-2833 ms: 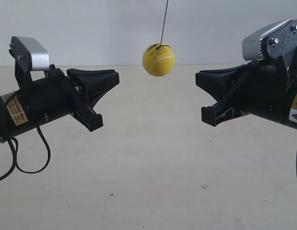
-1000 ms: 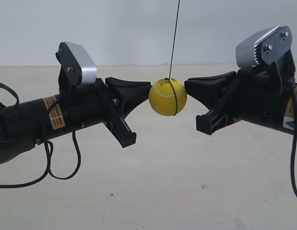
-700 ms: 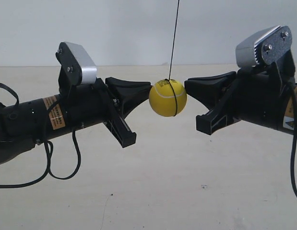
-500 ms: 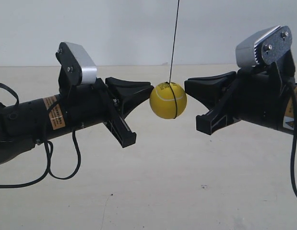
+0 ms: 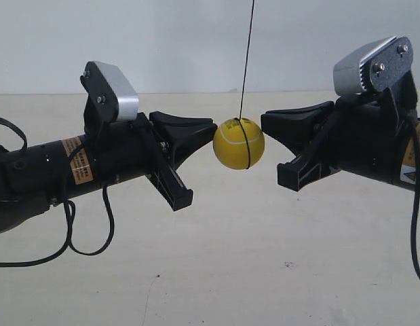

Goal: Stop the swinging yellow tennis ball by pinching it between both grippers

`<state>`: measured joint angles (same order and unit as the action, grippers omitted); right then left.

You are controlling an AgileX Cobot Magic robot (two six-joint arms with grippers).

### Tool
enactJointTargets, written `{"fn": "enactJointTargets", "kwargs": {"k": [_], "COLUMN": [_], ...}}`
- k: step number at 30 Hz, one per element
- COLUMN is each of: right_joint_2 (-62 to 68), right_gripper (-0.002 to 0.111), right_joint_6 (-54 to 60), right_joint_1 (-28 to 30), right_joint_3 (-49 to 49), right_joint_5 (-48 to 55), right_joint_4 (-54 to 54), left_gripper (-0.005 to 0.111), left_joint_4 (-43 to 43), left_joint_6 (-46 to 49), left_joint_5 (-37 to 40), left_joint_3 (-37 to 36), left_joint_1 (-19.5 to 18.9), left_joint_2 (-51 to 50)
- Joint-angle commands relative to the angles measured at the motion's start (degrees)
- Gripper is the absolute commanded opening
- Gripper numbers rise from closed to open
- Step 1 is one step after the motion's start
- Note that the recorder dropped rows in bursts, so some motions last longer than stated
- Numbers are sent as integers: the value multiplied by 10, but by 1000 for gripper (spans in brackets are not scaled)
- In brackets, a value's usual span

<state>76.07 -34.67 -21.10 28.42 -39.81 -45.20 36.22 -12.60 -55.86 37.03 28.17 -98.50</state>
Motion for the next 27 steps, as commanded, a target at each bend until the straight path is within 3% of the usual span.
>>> {"fn": "enactJointTargets", "kwargs": {"k": [1,27], "right_joint_2": [1,-3], "right_gripper": [0,0], "right_joint_6": [1,21], "right_joint_1": [-1,-1], "right_joint_3": [3,3], "right_joint_5": [1,19], "right_joint_4": [-4,0], "left_gripper": [5,5], "left_joint_4": [-4,-4], "left_joint_6": [0,11], "left_joint_5": [2,24], "left_joint_3": [3,3], "left_joint_1": [5,4], "left_joint_2": [-2,-2]}}
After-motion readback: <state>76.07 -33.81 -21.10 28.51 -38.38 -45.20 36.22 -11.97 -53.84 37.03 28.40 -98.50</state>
